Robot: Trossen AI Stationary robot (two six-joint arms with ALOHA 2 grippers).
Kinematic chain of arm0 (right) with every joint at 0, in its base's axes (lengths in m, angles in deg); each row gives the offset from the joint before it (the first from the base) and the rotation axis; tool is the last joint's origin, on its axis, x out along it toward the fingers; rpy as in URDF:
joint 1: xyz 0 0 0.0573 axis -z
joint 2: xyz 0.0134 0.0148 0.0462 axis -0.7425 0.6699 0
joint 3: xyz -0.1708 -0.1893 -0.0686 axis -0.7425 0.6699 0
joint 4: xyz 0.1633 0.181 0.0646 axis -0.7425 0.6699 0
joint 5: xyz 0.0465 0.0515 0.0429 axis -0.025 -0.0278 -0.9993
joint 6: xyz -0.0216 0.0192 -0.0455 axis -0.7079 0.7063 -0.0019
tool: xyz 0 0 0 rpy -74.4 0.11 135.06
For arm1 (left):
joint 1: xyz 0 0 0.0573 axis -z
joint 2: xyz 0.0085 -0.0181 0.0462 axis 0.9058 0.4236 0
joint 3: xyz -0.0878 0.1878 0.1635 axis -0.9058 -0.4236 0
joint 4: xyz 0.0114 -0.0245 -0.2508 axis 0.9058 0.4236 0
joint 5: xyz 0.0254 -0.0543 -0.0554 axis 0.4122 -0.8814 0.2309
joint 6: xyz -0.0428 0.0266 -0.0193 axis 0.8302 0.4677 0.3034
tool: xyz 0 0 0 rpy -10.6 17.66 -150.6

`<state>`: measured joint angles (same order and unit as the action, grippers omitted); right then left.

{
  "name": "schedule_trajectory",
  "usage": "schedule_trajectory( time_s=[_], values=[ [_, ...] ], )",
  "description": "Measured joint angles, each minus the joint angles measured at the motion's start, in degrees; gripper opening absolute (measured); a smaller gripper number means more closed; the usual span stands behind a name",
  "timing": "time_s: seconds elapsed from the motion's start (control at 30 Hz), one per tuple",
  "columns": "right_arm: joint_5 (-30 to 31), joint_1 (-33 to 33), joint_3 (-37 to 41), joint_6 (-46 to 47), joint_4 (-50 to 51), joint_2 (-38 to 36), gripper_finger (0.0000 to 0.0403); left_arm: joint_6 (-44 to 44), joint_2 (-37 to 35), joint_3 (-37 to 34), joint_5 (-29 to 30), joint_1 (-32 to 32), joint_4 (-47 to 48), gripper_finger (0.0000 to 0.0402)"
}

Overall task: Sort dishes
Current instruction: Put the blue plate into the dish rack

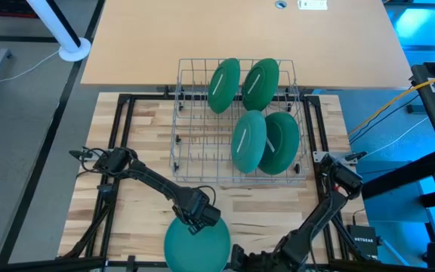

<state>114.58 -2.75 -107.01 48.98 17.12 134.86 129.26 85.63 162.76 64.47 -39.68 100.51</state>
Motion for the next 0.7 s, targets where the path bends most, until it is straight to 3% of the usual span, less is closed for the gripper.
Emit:
schedule_trajectory(
  time_s=[0.07, 0.33, 0.57, 0.7],
  values=[
    [-3.6, 0.8, 0.0, -1.1, 0.2, 0.0, 0.0089, -0.3, 0.0, 0.0, 0.0, 0.0, -0.4, 0.0],
    [-2.8, 2.5, 0.0, -3.3, 0.2, 0.0, 0.0089, -0.4, 0.0, 0.0, 0.0, 0.0, -1.2, 0.0],
    [-10.0, 3.3, 0.0, -5.5, 0.6, 0.0, 0.0089, -1.1, 0.0, 0.0, -0.7, 0.0, -1.2, 0.0],
    [-8.8, 3.9, 0.0, -5.7, 0.7, 0.0, 0.0089, -1.3, 0.0, 0.0, -1.1, 0.1, -2.5, 0.0]
  ],
)
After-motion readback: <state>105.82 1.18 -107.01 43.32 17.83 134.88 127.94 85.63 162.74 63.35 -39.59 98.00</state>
